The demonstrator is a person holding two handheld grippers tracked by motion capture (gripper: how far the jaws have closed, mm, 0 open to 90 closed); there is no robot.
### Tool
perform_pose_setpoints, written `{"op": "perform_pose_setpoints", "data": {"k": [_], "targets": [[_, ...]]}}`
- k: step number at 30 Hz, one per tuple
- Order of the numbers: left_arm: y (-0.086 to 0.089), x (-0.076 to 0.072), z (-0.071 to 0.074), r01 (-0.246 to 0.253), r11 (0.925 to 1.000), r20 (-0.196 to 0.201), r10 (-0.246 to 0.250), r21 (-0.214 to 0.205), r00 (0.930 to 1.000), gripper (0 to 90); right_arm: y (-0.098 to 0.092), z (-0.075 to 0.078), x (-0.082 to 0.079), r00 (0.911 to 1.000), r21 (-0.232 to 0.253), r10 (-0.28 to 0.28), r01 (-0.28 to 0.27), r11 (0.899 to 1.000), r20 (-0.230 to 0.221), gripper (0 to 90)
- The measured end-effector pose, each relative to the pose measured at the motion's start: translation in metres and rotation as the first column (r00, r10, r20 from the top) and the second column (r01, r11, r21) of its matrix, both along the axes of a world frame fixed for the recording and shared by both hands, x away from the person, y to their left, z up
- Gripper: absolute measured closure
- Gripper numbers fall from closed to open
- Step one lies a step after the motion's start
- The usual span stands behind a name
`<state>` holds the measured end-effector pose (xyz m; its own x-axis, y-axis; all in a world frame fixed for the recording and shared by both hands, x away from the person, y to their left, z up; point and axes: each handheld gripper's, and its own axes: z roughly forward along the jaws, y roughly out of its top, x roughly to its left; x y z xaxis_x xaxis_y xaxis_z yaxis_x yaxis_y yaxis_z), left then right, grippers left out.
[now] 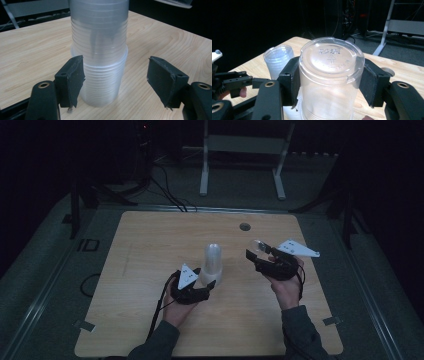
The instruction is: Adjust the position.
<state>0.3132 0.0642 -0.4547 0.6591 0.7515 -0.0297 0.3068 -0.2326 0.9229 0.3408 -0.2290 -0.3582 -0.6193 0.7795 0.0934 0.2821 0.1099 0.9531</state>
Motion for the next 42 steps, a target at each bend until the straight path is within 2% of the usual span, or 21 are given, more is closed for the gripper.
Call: {"op": "perform_pose_setpoints", "data": {"k": [11,18,28,42], "targets": [[-0.006,-0.005,0.001,0.041,0.9991,0.006,-0.041,0.01,0.9992,32.7,-0.006,-0.013,-0.002,0.9996,0.003,-0.009,0.009,1.0,-0.027,40.3],[-0.016,-0.01,0.003,0.08,0.9963,0.021,-0.081,0.03,0.9965,32.6,-0.008,-0.022,-0.004,0.9989,0.008,-0.014,0.014,1.0,-0.045,40.3],[-0.025,-0.011,0.001,0.106,0.9933,0.014,-0.107,0.046,0.9941,31.4,-0.012,-0.036,-0.007,0.9967,0.022,-0.026,0.027,0.999,-0.077,40.2],[-0.039,-0.01,0.002,0.152,0.9872,0.007,-0.152,0.048,0.9883,30.7,-0.018,-0.044,-0.012,0.9946,0.032,-0.038,0.041,0.999,-0.097,40.2]]}}
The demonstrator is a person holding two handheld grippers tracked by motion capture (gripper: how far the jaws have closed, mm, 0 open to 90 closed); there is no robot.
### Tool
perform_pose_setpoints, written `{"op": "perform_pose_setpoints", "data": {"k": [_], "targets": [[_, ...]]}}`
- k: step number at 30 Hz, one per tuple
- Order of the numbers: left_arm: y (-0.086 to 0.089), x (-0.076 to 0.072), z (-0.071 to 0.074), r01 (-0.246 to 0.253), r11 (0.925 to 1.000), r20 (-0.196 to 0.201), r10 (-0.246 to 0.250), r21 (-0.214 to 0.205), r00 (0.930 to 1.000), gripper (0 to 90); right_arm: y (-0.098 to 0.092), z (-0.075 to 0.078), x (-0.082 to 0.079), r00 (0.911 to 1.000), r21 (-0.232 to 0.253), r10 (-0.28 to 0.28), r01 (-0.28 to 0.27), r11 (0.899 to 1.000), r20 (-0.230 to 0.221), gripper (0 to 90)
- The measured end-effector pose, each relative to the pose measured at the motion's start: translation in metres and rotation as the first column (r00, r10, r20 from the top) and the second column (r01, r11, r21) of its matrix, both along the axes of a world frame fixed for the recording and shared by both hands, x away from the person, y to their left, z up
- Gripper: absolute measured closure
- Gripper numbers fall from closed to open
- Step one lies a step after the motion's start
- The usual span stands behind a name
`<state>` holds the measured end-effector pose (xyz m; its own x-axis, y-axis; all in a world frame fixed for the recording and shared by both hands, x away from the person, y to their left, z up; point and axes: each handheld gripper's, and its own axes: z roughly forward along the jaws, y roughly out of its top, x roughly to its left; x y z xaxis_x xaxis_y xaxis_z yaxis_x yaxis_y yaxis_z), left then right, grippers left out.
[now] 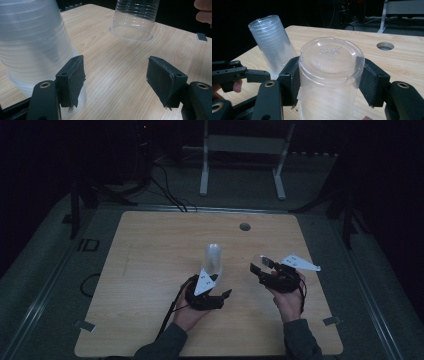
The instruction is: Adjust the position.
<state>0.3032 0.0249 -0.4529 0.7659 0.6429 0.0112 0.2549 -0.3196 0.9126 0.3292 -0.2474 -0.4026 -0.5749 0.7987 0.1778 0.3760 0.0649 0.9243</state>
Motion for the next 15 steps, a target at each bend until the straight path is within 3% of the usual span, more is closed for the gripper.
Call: {"op": "perform_pose_setpoints", "data": {"k": [3,15], "targets": [[-0.0007,0.0009,-0.0005,0.0,1.0,-0.006,0.0,-0.001,1.0,30.7,-0.0005,-0.002,-0.0004,1.0,0.001,-0.001,0.001,1.0,-0.006,40.2],[-0.0058,0.0055,-0.0017,0.006,1.0,-0.022,-0.006,-0.005,0.9998,30.7,-0.0095,-0.0093,0.0005,0.9988,0.088,-0.004,0.009,0.996,-0.05,40.3]]}}
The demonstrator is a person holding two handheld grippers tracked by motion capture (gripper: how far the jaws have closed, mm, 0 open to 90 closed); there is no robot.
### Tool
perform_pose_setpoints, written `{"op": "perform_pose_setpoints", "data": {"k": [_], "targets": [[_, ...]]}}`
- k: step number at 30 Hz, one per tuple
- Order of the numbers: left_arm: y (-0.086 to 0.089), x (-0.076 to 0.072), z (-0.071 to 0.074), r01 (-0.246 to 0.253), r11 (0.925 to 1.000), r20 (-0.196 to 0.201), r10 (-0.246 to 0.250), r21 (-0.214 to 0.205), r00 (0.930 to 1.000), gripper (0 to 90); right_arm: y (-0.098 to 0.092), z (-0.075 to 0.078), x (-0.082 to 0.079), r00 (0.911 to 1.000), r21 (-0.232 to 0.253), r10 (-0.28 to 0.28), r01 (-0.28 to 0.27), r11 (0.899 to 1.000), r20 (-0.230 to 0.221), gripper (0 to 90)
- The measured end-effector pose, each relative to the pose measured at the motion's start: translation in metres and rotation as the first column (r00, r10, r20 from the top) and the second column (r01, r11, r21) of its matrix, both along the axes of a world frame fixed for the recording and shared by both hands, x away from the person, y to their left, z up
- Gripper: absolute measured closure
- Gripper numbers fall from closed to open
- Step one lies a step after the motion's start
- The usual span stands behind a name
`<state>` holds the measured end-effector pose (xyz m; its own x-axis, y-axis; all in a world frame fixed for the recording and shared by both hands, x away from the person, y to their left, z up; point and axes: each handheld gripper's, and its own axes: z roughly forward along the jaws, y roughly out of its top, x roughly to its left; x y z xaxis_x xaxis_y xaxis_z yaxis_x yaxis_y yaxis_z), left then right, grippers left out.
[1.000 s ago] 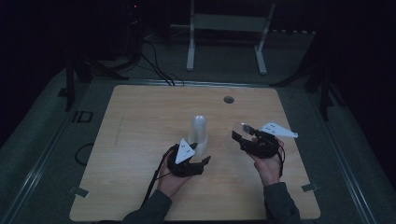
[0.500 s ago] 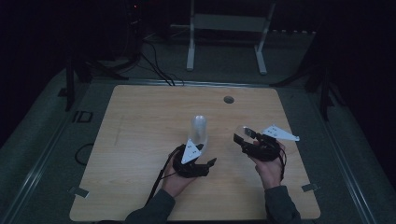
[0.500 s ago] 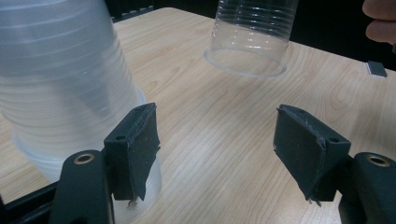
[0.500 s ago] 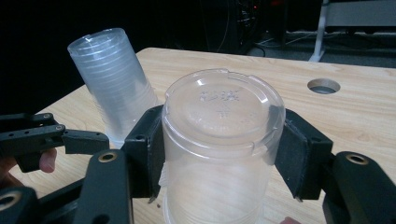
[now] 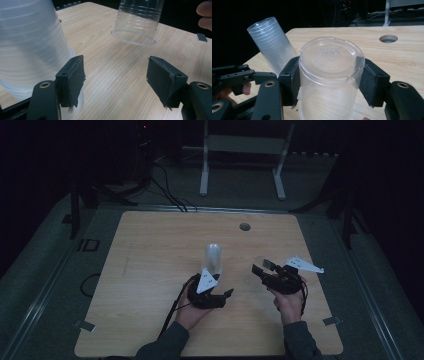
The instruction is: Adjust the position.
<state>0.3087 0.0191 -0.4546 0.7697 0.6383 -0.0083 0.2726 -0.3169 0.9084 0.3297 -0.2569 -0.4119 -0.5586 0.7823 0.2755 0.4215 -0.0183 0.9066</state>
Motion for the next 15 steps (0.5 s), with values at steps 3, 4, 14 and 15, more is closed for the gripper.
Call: {"op": "perform_pose_setpoints", "data": {"k": [3,4,14,15], "targets": [[-0.003,0.001,0.001,0.008,1.0,0.0,-0.008,0.005,1.0,30.7,-0.003,-0.002,0.0,1.0,0.018,-0.003,0.003,1.0,-0.009,40.3],[-0.004,0.001,0.001,0.01,0.9999,-0.001,-0.01,0.004,0.9999,30.7,-0.004,-0.002,-0.001,0.9999,0.019,-0.003,0.003,1.0,-0.011,40.3],[-0.018,0.007,0.001,0.029,0.9995,-0.015,-0.029,0.008,0.9995,28.4,-0.005,-0.004,-0.003,0.9997,0.035,0.005,-0.004,0.999,-0.023,40.3],[-0.021,0.007,0.001,0.032,0.9995,-0.02,-0.031,0.004,0.9993,28.4,-0.005,-0.004,-0.003,0.9997,0.033,0.007,-0.006,0.999,-0.022,40.3]]}}
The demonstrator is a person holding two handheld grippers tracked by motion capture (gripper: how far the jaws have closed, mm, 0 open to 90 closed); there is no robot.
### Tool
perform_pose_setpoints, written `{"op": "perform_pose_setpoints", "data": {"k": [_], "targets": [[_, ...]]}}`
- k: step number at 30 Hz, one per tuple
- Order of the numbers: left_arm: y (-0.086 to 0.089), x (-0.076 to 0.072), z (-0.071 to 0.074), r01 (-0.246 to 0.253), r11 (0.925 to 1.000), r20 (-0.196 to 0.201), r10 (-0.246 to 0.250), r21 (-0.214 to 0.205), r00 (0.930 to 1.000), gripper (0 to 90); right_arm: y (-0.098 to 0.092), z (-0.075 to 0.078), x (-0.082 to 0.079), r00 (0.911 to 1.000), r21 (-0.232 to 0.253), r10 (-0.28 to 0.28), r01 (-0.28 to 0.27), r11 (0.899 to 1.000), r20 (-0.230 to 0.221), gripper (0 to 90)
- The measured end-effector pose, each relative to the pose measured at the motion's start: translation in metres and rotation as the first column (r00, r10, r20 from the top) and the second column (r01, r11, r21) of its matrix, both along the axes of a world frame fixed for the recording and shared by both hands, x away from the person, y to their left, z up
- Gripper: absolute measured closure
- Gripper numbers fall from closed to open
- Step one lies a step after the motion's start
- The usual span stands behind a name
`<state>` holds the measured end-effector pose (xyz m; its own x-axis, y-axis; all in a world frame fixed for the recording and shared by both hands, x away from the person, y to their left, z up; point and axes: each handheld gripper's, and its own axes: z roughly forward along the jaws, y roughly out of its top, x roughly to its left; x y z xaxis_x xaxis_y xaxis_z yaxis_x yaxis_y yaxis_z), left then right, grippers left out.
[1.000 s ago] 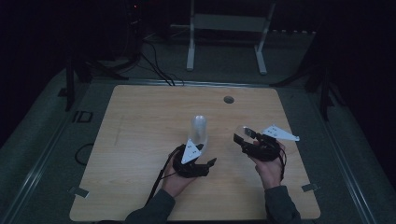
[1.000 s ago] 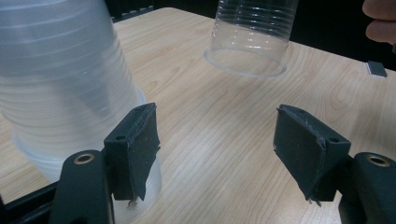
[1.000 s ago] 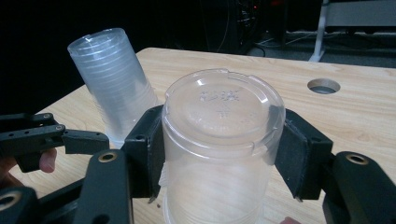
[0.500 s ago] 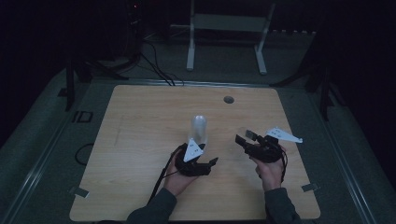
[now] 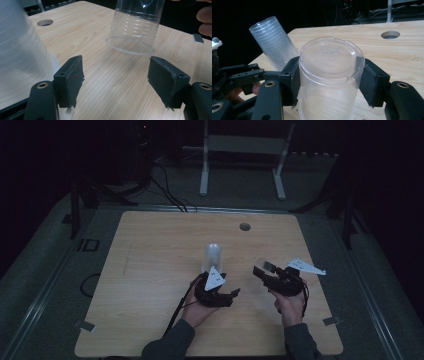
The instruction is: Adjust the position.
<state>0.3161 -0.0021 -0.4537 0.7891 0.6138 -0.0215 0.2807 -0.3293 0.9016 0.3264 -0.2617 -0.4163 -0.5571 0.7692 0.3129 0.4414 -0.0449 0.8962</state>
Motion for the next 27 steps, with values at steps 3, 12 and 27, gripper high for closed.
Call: {"op": "perform_pose_setpoints", "data": {"k": [3,12,27], "targets": [[-0.003,0.001,0.0,0.008,1.0,-0.004,-0.008,-0.003,1.0,27.7,0.001,-0.001,-0.001,1.0,0.007,0.004,-0.004,1.0,-0.005,40.4],[-0.01,0.002,0.005,0.025,0.9995,0.014,-0.025,-0.016,0.9996,27.0,0.0,-0.003,-0.002,0.9997,0.037,0.019,-0.019,0.999,-0.016,40.6],[-0.022,0.004,0.008,0.033,0.9991,0.037,-0.032,-0.025,0.9988,23.1,-0.005,-0.008,-0.001,0.9979,0.124,0.035,-0.027,0.992,-0.056,40.8]]}}
